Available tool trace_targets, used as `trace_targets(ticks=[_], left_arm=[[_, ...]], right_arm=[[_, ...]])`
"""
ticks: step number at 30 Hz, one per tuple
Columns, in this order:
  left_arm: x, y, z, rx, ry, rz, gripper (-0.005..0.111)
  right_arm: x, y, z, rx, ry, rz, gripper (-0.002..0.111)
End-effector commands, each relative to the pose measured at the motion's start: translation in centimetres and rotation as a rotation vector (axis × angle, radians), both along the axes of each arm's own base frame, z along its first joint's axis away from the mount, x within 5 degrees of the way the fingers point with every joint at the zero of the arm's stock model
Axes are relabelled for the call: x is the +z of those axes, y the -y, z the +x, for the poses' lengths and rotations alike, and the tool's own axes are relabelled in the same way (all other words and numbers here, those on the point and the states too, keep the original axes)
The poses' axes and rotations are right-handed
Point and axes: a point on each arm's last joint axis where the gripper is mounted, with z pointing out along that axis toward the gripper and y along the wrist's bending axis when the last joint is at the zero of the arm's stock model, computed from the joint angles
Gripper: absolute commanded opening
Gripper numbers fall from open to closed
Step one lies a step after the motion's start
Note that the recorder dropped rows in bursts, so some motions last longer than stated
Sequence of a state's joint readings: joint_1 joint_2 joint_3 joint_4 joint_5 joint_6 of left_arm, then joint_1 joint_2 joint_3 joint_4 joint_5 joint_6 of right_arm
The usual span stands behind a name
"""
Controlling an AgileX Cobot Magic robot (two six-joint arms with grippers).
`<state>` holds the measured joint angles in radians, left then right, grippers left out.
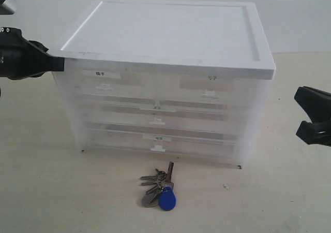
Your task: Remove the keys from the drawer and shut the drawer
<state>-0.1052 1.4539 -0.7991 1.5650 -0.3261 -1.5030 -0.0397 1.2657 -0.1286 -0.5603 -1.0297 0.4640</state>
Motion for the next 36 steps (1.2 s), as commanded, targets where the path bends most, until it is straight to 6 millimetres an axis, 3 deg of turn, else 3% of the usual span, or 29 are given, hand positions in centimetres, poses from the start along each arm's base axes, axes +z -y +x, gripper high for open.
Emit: trace_targets(ticks=[1, 5, 16, 25, 31, 36], left_arm=[[-0.5, 1.8, -1.8, -0.086, -0.004, -0.034, 0.004], [-1.3, 2.0, -2.5, -0.077, -0.026, -0.050, 0.004], [-0.4, 1.6, -3.8, -0.071, 0.018, -0.047, 0.004], [-0.5, 1.5, -3.7, -0.063, 0.022, -0.024, 0.004], [-0.5, 1.5, -3.8, -0.068, 0.025, -0.017, 0.004], [-1.3, 1.5, -4.2, -0.069, -0.002, -0.028, 0.004]], right_arm=[[0.8, -0.9, 0.3, 0.112, 0.033, -0.001, 0.000], [1.0, -1.3, 0.5, 0.175, 0.025, -0.021, 0.000], [1.2, 1.1, 2.6, -0.117, -0.011, -0.004, 0.000], [-0.6, -3.0, 6.1, 0.123, -0.068, -0.077, 0.000], [-0.7, -5.3, 5.9, 0.226, -0.034, -0.132, 0.000], [-0.7, -5.5, 5.8, 0.228, -0.034, -0.132, 0.000]])
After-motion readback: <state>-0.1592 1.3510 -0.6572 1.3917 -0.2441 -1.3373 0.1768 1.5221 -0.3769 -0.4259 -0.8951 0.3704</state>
